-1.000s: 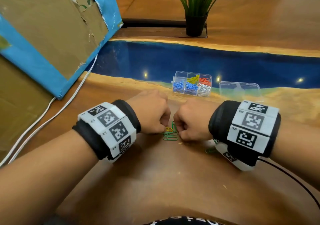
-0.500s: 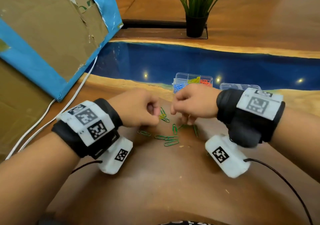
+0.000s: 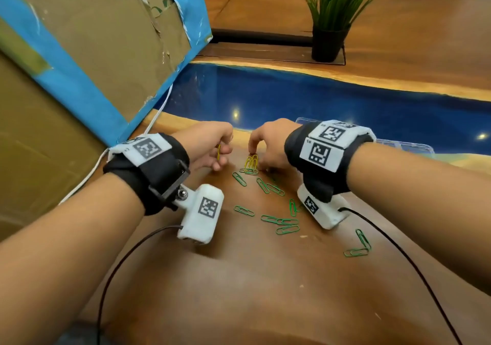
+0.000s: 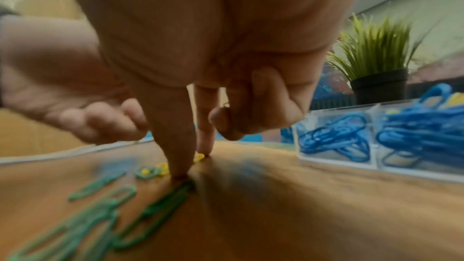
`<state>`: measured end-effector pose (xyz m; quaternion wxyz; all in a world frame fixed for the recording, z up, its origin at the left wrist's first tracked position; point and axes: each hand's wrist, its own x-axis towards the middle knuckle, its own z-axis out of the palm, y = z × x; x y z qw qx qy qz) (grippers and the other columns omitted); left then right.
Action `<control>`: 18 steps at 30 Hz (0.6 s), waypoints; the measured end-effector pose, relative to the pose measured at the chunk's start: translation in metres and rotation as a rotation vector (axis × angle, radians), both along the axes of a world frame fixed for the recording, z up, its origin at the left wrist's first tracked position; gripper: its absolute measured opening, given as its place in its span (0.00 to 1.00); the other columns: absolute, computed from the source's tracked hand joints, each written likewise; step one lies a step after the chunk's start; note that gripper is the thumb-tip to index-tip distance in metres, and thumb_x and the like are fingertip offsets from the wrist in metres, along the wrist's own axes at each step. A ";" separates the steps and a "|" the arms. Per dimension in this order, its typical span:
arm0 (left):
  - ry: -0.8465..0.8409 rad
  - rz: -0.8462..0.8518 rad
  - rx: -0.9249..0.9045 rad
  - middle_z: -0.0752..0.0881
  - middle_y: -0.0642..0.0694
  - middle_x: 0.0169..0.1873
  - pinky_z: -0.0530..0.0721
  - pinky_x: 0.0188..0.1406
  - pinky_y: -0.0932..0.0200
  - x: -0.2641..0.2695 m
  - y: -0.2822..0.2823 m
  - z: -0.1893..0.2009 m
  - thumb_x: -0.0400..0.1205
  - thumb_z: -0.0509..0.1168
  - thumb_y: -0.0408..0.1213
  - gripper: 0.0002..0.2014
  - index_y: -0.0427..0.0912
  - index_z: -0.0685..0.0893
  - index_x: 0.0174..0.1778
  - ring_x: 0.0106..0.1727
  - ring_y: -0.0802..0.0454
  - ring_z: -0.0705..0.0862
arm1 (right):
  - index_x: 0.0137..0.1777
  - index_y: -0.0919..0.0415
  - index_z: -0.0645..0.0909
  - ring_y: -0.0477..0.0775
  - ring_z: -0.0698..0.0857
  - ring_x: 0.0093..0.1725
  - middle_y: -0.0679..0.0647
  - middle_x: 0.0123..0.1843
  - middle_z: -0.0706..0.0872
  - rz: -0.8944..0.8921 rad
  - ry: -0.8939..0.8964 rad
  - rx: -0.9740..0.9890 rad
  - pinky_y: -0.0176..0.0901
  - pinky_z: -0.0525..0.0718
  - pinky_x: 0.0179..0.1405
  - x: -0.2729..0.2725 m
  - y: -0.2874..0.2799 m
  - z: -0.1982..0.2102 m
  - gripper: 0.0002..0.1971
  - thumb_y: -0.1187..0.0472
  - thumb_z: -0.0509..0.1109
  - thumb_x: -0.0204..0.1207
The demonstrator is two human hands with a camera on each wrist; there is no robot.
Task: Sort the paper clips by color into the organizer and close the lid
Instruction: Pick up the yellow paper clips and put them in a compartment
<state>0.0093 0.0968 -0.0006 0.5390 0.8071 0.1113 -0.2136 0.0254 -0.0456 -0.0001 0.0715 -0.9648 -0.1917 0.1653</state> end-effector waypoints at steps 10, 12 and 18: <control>-0.263 -0.415 0.886 0.90 0.44 0.42 0.86 0.48 0.54 0.009 -0.026 -0.004 0.72 0.72 0.45 0.10 0.43 0.90 0.42 0.46 0.45 0.87 | 0.48 0.54 0.83 0.56 0.85 0.52 0.53 0.50 0.87 0.039 -0.023 -0.054 0.40 0.76 0.38 -0.008 -0.005 -0.001 0.07 0.56 0.66 0.75; -0.274 -0.428 0.906 0.89 0.44 0.41 0.87 0.48 0.52 0.010 -0.030 -0.004 0.73 0.69 0.41 0.08 0.42 0.89 0.42 0.45 0.44 0.87 | 0.53 0.56 0.85 0.56 0.84 0.48 0.54 0.48 0.88 0.047 -0.031 -0.047 0.39 0.75 0.35 -0.011 -0.002 0.000 0.12 0.52 0.68 0.74; -0.157 -0.479 0.992 0.77 0.47 0.32 0.74 0.36 0.59 0.011 -0.032 -0.002 0.78 0.65 0.40 0.08 0.43 0.78 0.34 0.42 0.49 0.77 | 0.36 0.56 0.76 0.55 0.77 0.34 0.50 0.28 0.74 0.053 -0.047 -0.090 0.36 0.68 0.21 -0.012 0.013 0.001 0.10 0.53 0.71 0.72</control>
